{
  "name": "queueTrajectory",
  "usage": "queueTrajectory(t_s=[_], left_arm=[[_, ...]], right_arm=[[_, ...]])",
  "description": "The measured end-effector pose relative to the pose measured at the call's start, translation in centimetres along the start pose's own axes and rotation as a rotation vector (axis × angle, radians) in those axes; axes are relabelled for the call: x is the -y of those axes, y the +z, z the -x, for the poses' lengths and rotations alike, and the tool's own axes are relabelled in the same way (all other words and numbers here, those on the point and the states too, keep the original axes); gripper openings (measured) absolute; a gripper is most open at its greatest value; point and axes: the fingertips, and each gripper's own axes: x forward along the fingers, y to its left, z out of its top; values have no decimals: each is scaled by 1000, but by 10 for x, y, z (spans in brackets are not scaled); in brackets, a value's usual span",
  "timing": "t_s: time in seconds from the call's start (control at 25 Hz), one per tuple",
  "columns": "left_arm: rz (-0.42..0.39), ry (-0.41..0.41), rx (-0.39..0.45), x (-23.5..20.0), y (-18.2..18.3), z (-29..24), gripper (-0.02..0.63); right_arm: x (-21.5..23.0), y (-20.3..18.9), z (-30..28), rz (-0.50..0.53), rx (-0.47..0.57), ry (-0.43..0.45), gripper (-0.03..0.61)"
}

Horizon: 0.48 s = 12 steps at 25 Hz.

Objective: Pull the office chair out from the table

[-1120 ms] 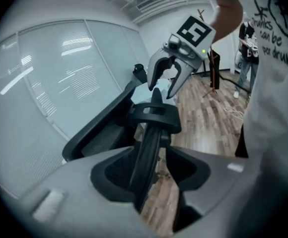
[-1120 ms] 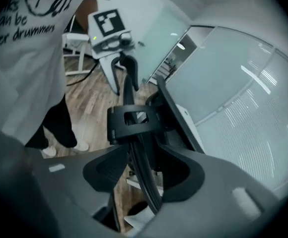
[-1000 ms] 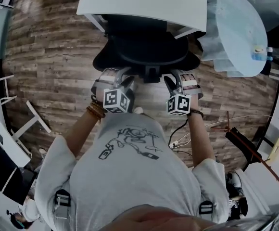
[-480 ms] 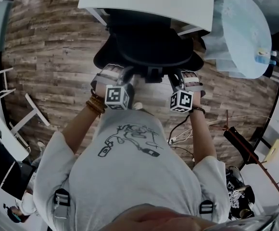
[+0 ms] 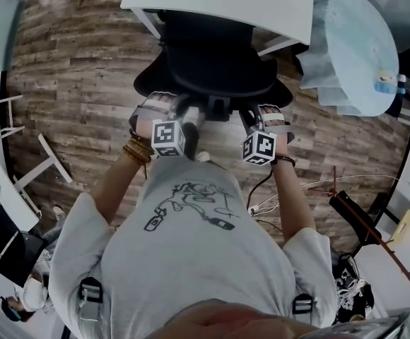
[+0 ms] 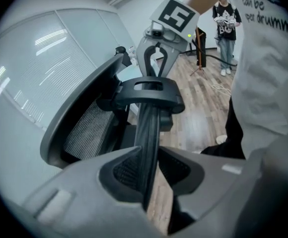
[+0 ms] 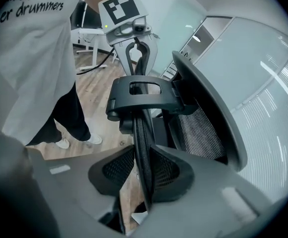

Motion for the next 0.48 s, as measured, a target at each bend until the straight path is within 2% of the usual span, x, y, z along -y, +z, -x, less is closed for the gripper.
queueTrajectory(t_s=[0.48], left_arm=[[24,14,-46,62,3,25,103]], right_arm=[[-61,9,32,-55,9,-14,107]])
